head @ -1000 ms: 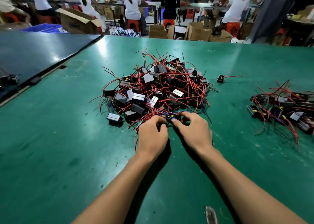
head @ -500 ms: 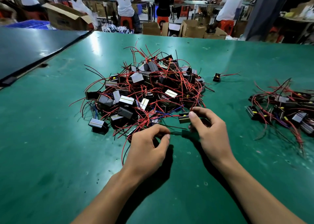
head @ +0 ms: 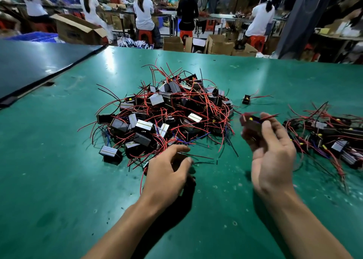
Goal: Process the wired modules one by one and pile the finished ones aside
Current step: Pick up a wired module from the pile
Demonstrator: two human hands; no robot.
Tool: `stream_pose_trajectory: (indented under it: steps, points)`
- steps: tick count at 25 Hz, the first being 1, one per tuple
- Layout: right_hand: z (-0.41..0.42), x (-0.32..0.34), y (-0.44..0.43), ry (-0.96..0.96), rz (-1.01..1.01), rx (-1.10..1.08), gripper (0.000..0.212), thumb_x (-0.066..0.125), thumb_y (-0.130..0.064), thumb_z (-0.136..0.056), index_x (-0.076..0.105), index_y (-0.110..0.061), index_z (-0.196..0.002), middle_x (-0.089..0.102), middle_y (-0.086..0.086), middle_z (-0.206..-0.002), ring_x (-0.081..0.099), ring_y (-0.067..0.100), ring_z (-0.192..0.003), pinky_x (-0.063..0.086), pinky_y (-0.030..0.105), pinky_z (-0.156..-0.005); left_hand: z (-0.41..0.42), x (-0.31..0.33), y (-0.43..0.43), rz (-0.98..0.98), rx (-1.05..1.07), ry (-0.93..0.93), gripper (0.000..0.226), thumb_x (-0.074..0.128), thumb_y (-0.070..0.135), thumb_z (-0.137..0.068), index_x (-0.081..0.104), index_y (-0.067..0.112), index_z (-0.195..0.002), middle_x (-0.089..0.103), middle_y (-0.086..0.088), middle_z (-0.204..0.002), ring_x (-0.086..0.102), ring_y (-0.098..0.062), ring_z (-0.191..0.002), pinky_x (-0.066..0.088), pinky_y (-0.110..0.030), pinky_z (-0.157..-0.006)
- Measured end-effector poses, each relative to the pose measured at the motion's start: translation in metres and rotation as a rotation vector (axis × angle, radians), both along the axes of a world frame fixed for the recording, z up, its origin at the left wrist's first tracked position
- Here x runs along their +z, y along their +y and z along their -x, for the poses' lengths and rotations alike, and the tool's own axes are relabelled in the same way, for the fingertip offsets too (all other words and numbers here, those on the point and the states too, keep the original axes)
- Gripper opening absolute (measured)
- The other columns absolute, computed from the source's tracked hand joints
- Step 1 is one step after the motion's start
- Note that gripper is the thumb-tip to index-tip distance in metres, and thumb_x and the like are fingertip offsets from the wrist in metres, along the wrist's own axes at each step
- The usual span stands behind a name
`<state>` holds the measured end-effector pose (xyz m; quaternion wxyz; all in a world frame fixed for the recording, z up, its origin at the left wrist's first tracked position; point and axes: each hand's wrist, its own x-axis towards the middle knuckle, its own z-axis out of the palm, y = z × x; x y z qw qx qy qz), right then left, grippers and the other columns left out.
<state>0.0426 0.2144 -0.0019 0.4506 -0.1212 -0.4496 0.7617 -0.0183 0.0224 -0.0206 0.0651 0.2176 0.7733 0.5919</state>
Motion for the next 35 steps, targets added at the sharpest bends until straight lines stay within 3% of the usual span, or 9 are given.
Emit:
stream_pose_trajectory:
  steps: [3,5,9,13,18,24,28,32,35]
  points:
    - [-0.005,0.007,0.002,-0.027,0.055,0.331,0.018,0.059,-0.015,-0.088,0.075,-0.013,-0.098,0.074,0.006,-0.093,0.067,0.015,-0.078,0.057,0.024,-0.07,0.0,0.006,-0.001,-0.116,-0.031,-0.145,0.006,0.061,0.012,-0.095,0.067,0.01,-0.098,0.072,-0.009,-0.078,0.071,-0.025,-0.059,0.059,-0.034,-0.056]
    - [-0.004,-0.001,-0.01,-0.223,-0.113,0.527,0.019,0.068,-0.019,-0.083,0.077,-0.015,-0.099,0.075,0.009,-0.097,0.068,0.016,-0.078,0.056,0.022,-0.067,0.001,0.015,-0.004,-0.211,-0.078,-0.364,0.029,0.057,0.026,-0.098,0.063,-0.001,-0.088,0.069,-0.018,-0.074,0.068,-0.031,-0.055,0.057,-0.034,-0.05]
    - [-0.001,-0.022,-0.037,-0.425,-0.384,0.65,0.029,0.079,-0.028,-0.081,0.074,-0.019,-0.108,0.076,0.01,-0.103,0.071,0.02,-0.088,0.056,0.029,-0.074,0.008,0.027,-0.015,-0.15,-0.335,-0.702,0.053,0.056,0.049,-0.092,0.066,-0.002,-0.102,0.073,-0.023,-0.093,0.07,-0.034,-0.074,0.06,-0.039,-0.071]
    - [0.004,-0.024,-0.045,-0.393,-0.372,0.56,0.035,0.077,-0.041,-0.081,0.074,-0.023,-0.11,0.076,0.008,-0.098,0.068,0.019,-0.084,0.055,0.029,-0.072,0.022,0.034,-0.031,-0.224,-0.339,-0.623,0.035,0.063,0.02,-0.089,0.06,-0.007,-0.112,0.073,-0.022,-0.1,0.072,-0.027,-0.07,0.061,-0.032,-0.068]
    - [0.012,-0.045,-0.058,-0.667,-0.634,0.371,0.017,0.075,-0.029,-0.086,0.077,-0.026,-0.102,0.075,-0.007,-0.089,0.068,0.007,-0.079,0.057,0.035,-0.076,0.038,0.043,-0.045,-0.632,-0.213,-0.612,0.039,0.057,0.036,-0.088,0.068,0.001,-0.101,0.069,-0.011,-0.082,0.063,-0.018,-0.062,0.054,-0.023,-0.056]
    - [0.042,-0.032,-0.079,-0.972,-1.08,0.128,0.056,0.071,-0.064,-0.076,0.068,-0.027,-0.117,0.065,-0.004,-0.105,0.062,0.018,-0.094,0.053,0.038,-0.084,0.043,0.045,-0.05,-0.759,-0.205,-0.639,0.04,0.056,0.037,-0.087,0.078,0.007,-0.075,0.07,-0.006,-0.077,0.064,-0.014,-0.06,0.054,-0.021,-0.054]
    - [0.055,-0.021,-0.088,-1.077,-1.042,0.122,0.031,0.067,-0.052,-0.08,0.071,-0.027,-0.099,0.07,-0.003,-0.093,0.066,0.022,-0.09,0.054,0.034,-0.078,0.039,0.045,-0.047,-0.683,-0.417,-0.625,0.032,0.055,0.034,-0.088,0.078,0.011,-0.085,0.071,-0.009,-0.084,0.066,-0.018,-0.064,0.056,-0.025,-0.058]
    - [0.052,0.0,-0.057,-0.939,-0.851,0.231,0.015,0.076,-0.024,-0.083,0.072,-0.027,-0.069,0.069,-0.013,-0.064,0.062,-0.003,-0.064,0.046,0.009,-0.061,0.016,0.03,-0.028,-0.362,-0.583,-0.554,0.015,0.064,0.026,-0.09,0.071,0.012,-0.09,0.068,-0.008,-0.08,0.061,-0.018,-0.06,0.049,-0.025,-0.056]
    - [0.044,0.015,-0.031,-0.87,-0.751,0.196,0.006,0.079,-0.03,-0.082,0.077,-0.024,-0.083,0.073,-0.008,-0.072,0.063,0.004,-0.061,0.053,0.025,-0.068,0.002,0.014,-0.014,-0.015,-0.48,-0.321,0.011,0.066,0.025,-0.093,0.071,0.015,-0.091,0.067,0.002,-0.076,0.057,-0.011,-0.065,0.047,-0.025,-0.059]
